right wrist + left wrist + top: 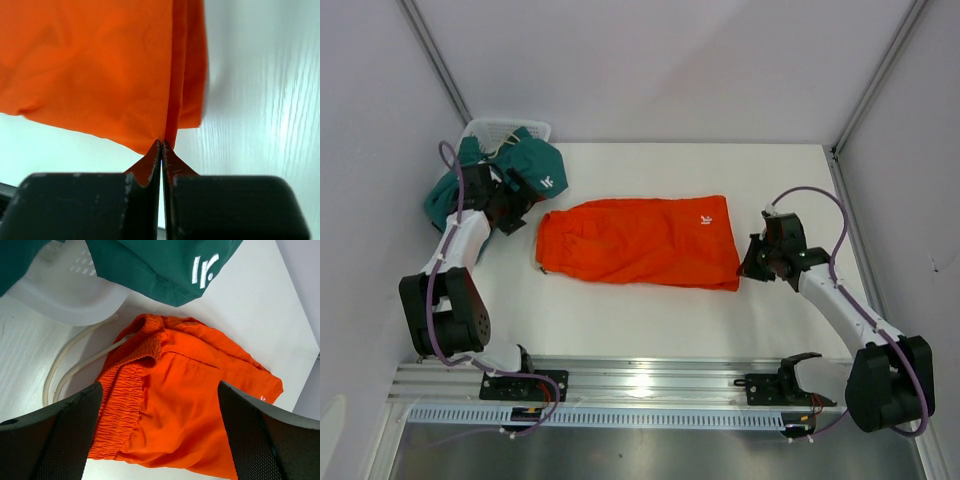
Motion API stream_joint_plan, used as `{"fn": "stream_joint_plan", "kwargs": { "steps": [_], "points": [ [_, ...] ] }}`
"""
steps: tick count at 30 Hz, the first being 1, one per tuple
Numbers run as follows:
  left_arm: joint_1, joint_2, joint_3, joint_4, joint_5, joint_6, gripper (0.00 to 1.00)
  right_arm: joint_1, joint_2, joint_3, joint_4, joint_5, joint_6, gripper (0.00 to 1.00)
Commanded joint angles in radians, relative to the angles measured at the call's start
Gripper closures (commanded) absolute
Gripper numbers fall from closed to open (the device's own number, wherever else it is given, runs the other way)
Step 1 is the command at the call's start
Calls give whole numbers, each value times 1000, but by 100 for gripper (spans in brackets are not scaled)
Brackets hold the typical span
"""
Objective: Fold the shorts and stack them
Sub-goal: Fold the shorts
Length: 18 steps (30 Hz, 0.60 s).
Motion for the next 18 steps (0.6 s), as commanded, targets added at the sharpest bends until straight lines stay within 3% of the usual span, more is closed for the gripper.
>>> {"fn": "stream_joint_plan", "kwargs": {
  "steps": [1,2,4,5,10,18],
  "points": [
    [-28,13,35,15,-19,25,3,2,26,-28,-30,44,31,97],
    [-31,13,36,15,-25,25,3,4,37,-28,-29,49,32,78],
    [-36,16,44,12,-31,32,3,4,65,-16,-37,66,31,56],
    [-40,18,46,12,-37,35,3,1,68,-10,-37,90,32,36],
    [-60,19,47,29,-51,56,6,-7,117,131,-3,100,14,36],
    [-97,35,29,52,-65,81,10,-33,459,456,115,4,-54,49]
  ]
}}
